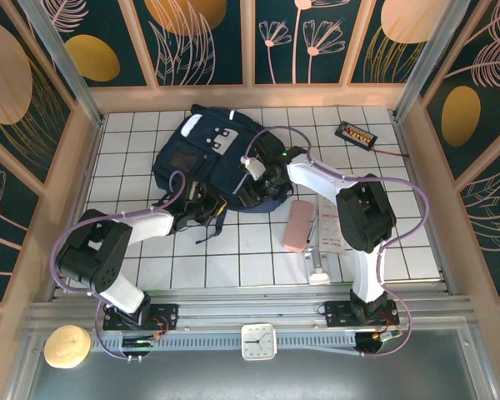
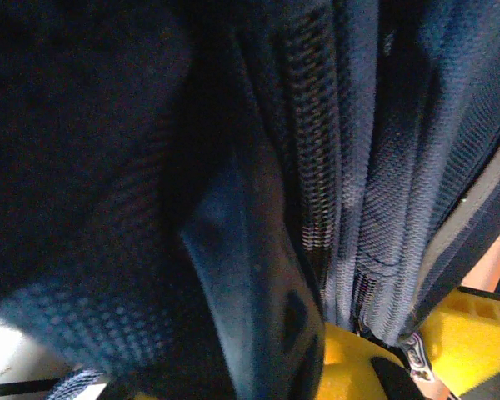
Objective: Pack the student bag
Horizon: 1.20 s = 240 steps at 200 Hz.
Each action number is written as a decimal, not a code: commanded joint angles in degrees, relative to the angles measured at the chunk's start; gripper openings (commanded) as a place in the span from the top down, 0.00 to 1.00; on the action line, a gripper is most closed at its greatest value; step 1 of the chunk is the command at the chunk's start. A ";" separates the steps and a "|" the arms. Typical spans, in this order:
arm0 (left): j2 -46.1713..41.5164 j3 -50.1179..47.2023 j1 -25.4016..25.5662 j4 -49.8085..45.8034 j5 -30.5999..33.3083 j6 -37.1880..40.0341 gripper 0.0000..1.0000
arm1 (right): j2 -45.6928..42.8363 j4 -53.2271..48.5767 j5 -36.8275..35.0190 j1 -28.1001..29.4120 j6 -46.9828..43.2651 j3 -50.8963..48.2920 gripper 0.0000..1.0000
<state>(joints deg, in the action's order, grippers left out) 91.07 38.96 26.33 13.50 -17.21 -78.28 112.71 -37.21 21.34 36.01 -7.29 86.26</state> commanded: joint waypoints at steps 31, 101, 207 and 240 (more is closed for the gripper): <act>-3.77 1.67 -2.49 -2.53 -0.72 3.64 1.00 | 0.85 -2.17 -2.03 -0.24 -1.24 1.25 0.50; -4.74 1.29 -2.95 -4.41 -0.65 4.78 1.00 | -0.56 1.68 -1.31 -0.66 3.45 0.45 1.00; -13.22 -1.86 -7.32 -14.30 -2.40 9.25 1.00 | -17.97 27.43 -18.48 -6.83 17.85 -18.96 1.00; -16.24 -3.12 -10.62 -20.37 -5.40 13.61 1.00 | -14.46 37.61 -14.14 -11.45 17.73 -20.21 1.00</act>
<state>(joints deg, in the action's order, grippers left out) 77.76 37.43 18.94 1.80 -22.55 -69.73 96.66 -11.00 9.15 29.30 9.69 66.85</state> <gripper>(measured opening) 0.044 0.050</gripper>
